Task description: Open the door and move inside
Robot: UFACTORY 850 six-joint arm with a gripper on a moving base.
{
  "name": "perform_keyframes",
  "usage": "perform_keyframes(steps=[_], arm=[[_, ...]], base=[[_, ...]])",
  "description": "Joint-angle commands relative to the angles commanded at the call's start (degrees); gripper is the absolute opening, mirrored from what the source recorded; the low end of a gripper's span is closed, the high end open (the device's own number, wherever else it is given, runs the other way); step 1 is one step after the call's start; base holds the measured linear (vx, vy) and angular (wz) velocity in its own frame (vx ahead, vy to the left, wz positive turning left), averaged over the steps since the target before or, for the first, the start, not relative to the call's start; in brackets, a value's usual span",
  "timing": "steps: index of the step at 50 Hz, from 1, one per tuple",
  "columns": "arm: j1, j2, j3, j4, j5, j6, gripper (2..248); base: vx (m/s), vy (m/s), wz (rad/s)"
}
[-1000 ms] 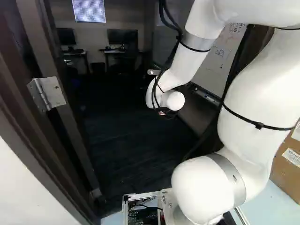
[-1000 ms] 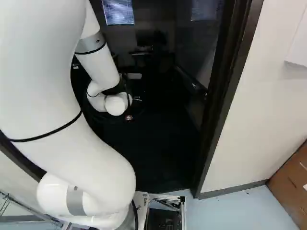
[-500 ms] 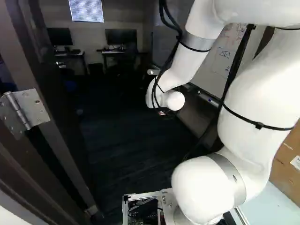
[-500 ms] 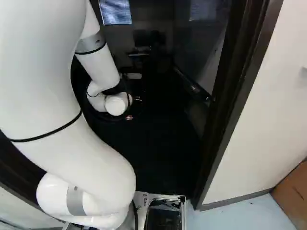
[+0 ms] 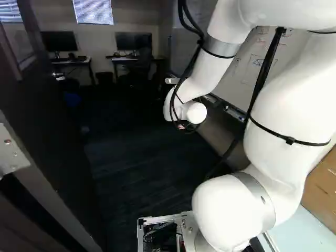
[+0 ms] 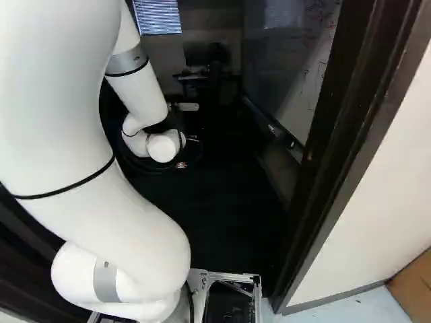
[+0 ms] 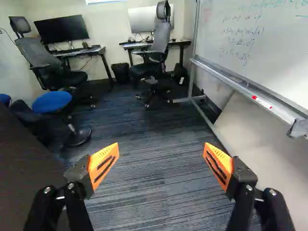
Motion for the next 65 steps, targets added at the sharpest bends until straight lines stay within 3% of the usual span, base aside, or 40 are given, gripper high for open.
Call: perform_keyframes(steps=[29, 65], arm=[[0.00, 0.00, 0.00, 0.00, 0.00, 0.00, 247], [0.00, 0.00, 0.00, 0.00, 0.00, 0.00, 247]], base=[[0.147, -0.001, -0.021], [0.177, 0.100, 0.047]])
